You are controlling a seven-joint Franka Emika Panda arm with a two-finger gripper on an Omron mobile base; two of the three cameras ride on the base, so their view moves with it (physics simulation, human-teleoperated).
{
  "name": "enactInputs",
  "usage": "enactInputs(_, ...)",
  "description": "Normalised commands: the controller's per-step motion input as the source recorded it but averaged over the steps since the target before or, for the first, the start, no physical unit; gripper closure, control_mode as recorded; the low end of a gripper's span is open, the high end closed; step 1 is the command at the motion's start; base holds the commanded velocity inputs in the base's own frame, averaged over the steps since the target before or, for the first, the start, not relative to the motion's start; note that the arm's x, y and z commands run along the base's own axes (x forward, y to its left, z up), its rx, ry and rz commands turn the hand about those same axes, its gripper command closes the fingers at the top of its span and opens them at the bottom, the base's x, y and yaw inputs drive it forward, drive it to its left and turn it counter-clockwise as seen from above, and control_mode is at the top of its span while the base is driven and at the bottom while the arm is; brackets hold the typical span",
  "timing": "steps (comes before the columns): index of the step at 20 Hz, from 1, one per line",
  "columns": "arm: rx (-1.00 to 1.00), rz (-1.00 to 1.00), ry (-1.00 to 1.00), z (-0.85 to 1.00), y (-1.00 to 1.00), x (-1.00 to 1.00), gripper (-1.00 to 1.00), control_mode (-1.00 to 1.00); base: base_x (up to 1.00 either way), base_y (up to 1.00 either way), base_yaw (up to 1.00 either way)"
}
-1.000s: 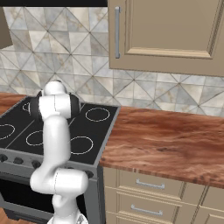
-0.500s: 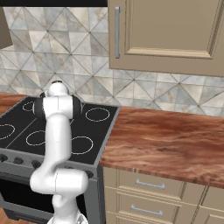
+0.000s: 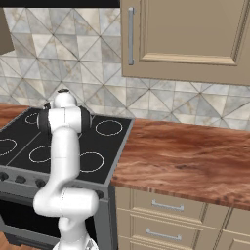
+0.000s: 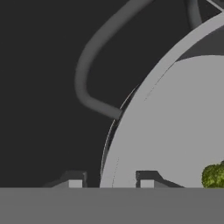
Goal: Turn on the sink faucet. Then move the broccoli from the counter to the sink. Turn off the sink. Move the vegetable from the sink to the pot next to the stove. Finally move the pot to the rear center burner.
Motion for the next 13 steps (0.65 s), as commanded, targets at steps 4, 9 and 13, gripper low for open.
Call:
enactInputs(4,0.0,0.0,0.0,0.0,0.0,0.0,-1.0,-1.0,0.0,0.0,0.0)
enactInputs(9,0.0,0.0,0.0,0.15,0.0,-0.01,-1.0,-1.0,0.0,0.0,0.0)
enactInputs(13,0.0,0.0,0.0,0.33,0.0,-0.08,-1.0,-1.0,0.0,0.0,0.0)
